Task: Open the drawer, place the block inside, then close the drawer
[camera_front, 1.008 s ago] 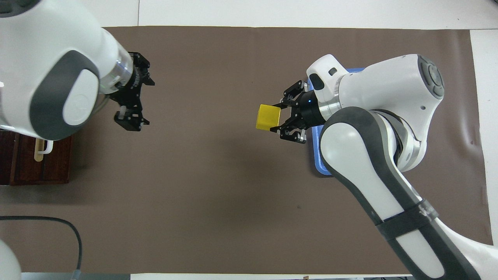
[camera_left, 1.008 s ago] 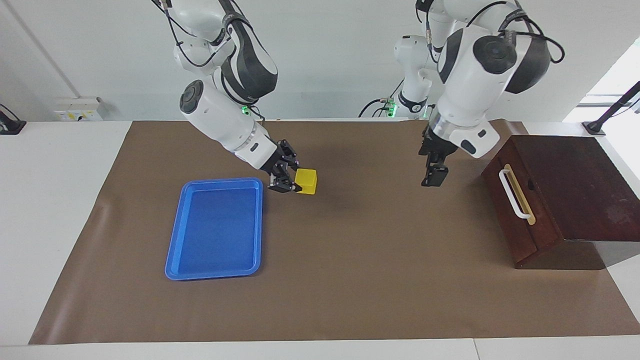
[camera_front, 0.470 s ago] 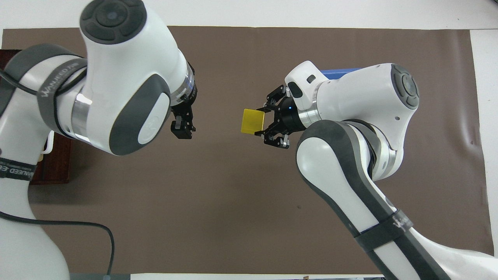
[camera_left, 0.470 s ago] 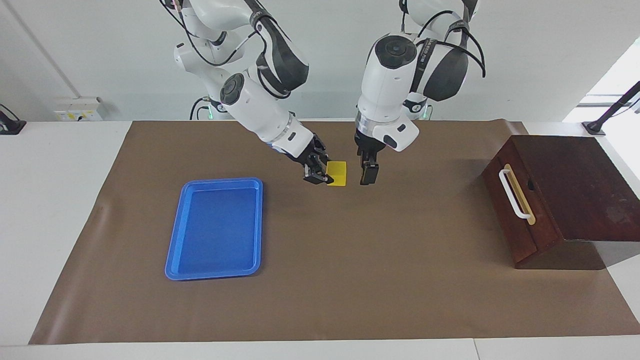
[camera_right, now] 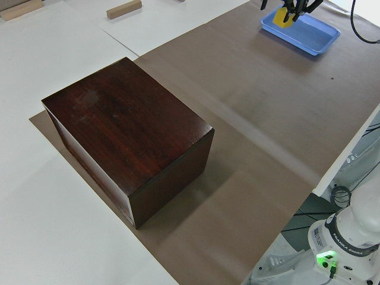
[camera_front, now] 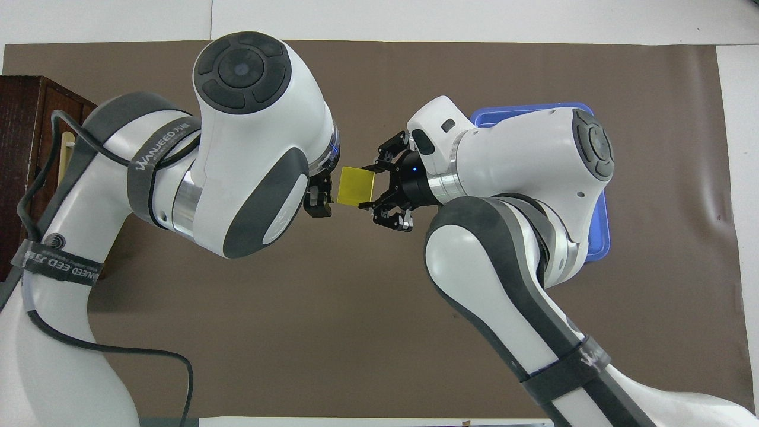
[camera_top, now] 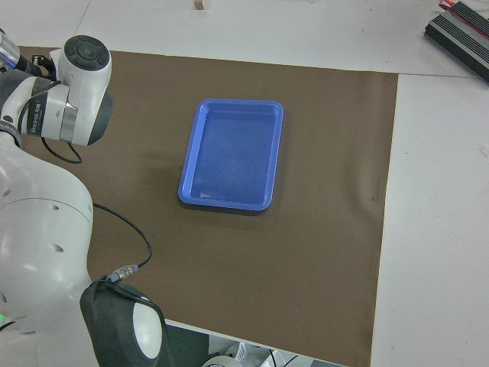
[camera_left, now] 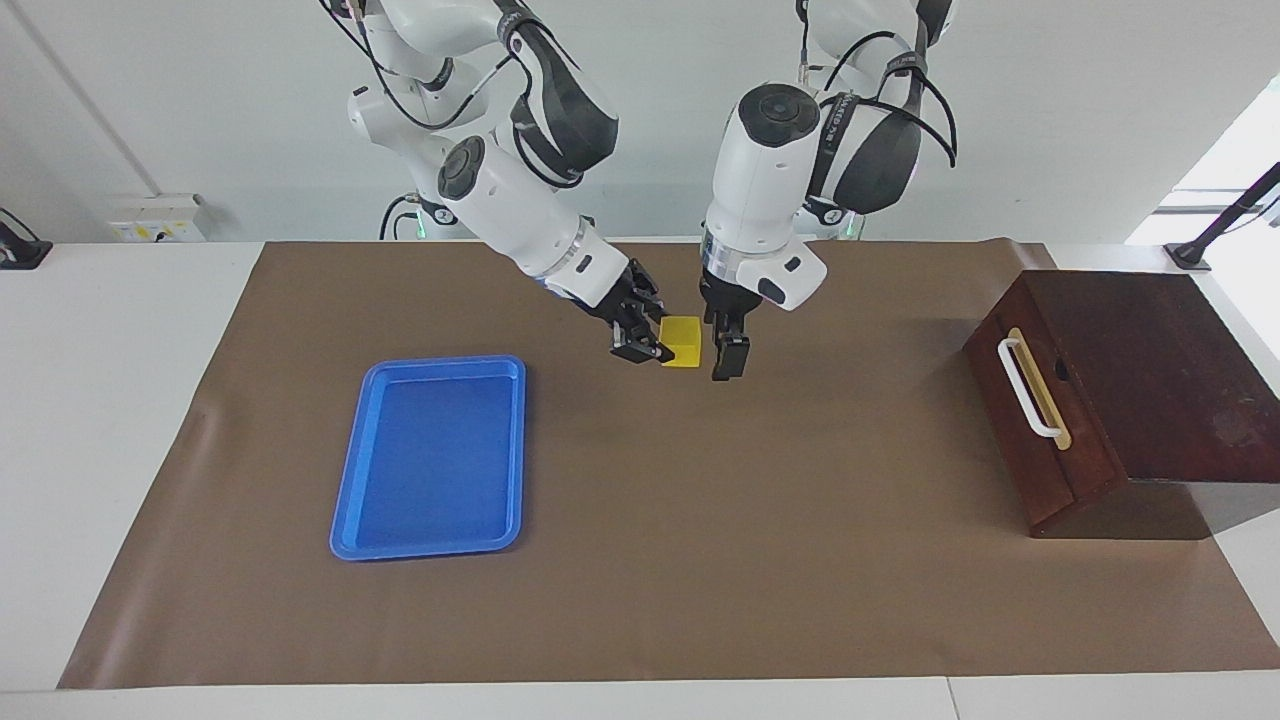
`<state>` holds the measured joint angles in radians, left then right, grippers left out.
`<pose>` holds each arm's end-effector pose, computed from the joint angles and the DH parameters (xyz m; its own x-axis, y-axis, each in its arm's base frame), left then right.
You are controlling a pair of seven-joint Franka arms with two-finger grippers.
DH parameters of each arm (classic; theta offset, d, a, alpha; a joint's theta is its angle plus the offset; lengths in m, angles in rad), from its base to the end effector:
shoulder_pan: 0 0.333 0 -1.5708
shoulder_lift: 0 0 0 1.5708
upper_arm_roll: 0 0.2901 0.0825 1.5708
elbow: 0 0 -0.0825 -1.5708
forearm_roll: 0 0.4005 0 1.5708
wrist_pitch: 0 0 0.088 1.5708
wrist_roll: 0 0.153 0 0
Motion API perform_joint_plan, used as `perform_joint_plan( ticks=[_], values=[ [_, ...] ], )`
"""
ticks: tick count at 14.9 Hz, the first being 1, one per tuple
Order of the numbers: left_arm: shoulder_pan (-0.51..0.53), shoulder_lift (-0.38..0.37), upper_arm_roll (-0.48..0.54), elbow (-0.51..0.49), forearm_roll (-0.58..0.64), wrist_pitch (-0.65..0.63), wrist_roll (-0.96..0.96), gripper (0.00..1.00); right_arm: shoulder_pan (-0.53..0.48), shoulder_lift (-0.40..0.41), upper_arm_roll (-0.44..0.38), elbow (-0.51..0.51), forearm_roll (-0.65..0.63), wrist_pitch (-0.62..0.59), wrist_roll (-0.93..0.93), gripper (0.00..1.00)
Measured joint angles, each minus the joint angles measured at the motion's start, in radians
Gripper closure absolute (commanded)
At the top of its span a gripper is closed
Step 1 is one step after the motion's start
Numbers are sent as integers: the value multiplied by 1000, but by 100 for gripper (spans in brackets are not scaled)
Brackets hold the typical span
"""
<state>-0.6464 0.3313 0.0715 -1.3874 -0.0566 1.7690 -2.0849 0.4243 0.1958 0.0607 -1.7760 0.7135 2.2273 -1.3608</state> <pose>0.5604 -0.3785 0.4552 0.0562 0.9970 -0.0536 0.9981 -0.0547 0.0283 0.5716 0.3493 0.4112 0.0869 0.7787 0.6213 0.9952 -0.0962 -0.0187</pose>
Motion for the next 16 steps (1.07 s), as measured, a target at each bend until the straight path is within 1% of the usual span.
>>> perform_joint_plan(
  ticks=[7,8,10,12,13,16],
  values=[
    [-9,0,-1,-6,18,4,-8,0,2,0,-1,-3,0,0,0,100],
    [-10,0,0,-9,21,-3,-8,0,2,0,0,-3,0,2,4,100],
    [-12,0,0,-14,42,-55,11,0,7,-1,4,0,0,30,27,100],
    [3,0,10,-16,72,-110,111,0,22,0,5,1,0,38,37,100],
    [29,-1,14,-17,75,-125,191,0,29,0,5,1,0,40,39,100],
    [142,-3,21,-25,77,-143,505,0,32,0,5,1,0,42,40,100]
  ],
)
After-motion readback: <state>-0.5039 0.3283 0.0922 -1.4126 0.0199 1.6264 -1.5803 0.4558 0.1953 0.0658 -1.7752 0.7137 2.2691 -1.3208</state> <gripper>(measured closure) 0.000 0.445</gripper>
